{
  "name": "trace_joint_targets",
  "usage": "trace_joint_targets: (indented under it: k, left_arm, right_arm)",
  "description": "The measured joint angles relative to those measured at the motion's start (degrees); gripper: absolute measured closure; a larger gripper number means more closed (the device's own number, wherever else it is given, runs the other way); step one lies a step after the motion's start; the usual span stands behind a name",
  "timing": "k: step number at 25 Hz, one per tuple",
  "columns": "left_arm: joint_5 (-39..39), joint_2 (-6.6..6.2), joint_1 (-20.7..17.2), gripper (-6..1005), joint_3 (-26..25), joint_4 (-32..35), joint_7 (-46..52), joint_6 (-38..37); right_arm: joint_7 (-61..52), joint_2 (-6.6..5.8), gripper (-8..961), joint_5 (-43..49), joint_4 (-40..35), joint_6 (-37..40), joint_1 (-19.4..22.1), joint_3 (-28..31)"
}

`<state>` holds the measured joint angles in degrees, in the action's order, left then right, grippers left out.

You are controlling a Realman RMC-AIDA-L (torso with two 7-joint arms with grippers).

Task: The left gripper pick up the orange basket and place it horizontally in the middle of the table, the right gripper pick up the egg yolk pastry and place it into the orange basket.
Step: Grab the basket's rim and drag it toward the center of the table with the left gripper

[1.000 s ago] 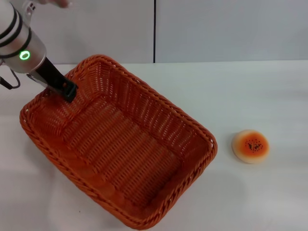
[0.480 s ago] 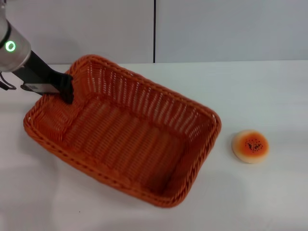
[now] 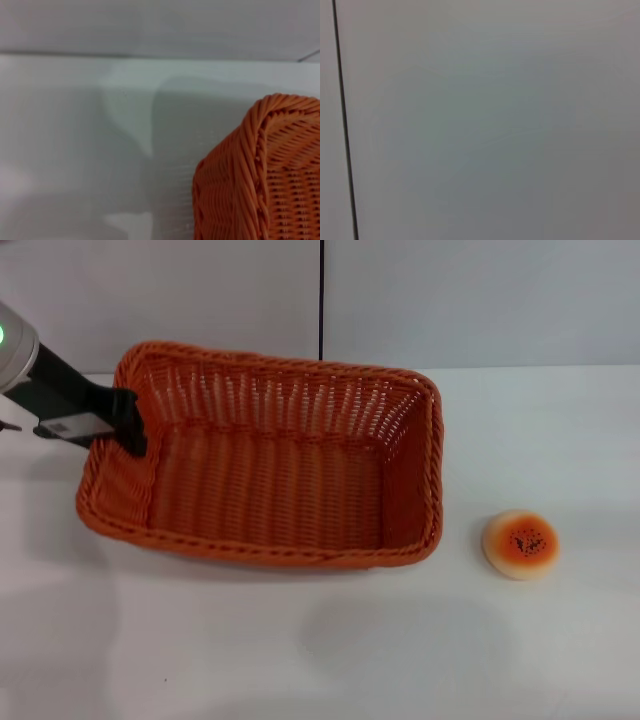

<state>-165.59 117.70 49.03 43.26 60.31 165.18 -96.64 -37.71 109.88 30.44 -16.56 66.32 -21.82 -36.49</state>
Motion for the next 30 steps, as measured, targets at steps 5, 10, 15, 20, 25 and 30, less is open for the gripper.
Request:
trace_joint_targets:
  k: [5,10,15,20,25,30]
  left_arm:
    - [0.0,0.13,-1.2,832,0.5,-0.2,0.0,-2.0]
    - [0.0,0.15,-1.5,846,1.2,-0.2,-0.1,-3.1]
    - [0.0,0.16,-1.8,849,1.6,-0.3,-0.2,-3.2]
    - [0.1,0.15,-1.9,852,1.5,-0.3,-0.2,-3.0]
    - [0.2,0.13,-1.8,854,0.8,-0.3,-0.2,-2.2]
    - [0.1,-0.35,-1.3,855,-3.0,-3.1,-0.1,-2.1]
  right_arm:
    - [0.0,-0.55,483,0.0,0.5,-0.1,-0.5,-0.4]
    - [0.0,-0.89,483,0.0,0.9,-0.1,-1.1,-0.8]
    - [-0.4,-0.79,483,0.1,0.9,-0.1,-1.1,-1.0]
    - [-0.4,-0.45,483,0.1,0.9,-0.1,-0.9,-1.0]
    - [-0.5,0.10,483,0.1,0.8,0.0,-0.8,-1.0]
    - [-0.5,0.63,483,0.1,0.6,0.0,-0.7,-1.0]
